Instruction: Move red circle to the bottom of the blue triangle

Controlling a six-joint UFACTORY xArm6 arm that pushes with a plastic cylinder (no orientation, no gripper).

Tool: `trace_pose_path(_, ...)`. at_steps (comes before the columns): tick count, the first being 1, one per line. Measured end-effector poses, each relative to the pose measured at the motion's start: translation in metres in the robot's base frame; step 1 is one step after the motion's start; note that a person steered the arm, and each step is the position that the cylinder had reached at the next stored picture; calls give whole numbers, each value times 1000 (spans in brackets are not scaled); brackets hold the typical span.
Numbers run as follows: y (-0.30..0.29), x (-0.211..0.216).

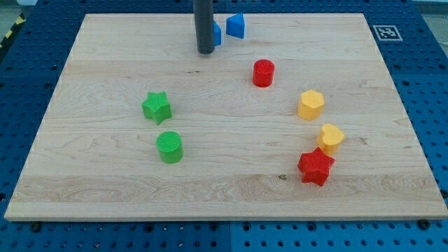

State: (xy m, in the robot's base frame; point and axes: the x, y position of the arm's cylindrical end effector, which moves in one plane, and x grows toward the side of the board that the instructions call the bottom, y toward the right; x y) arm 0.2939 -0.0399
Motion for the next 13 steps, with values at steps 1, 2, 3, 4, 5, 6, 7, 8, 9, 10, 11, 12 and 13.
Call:
trace_pose_path(1, 0, -6)
trace_pose_path(2, 0, -11)
trace_pose_path(3, 0, -26)
trace_pose_path(4, 0, -26)
trace_pose_path(5, 9, 22)
trace_pose_path(6, 32, 81)
trace_pose_path(7, 68, 124)
trace_pose_path(8, 71, 125)
trace_pose_path(9, 123, 122)
trace_pose_path(10, 133, 122)
trace_pose_path(11, 120, 110)
trace_pose_path(12, 102, 92)
trace_pose_path(13, 102, 73)
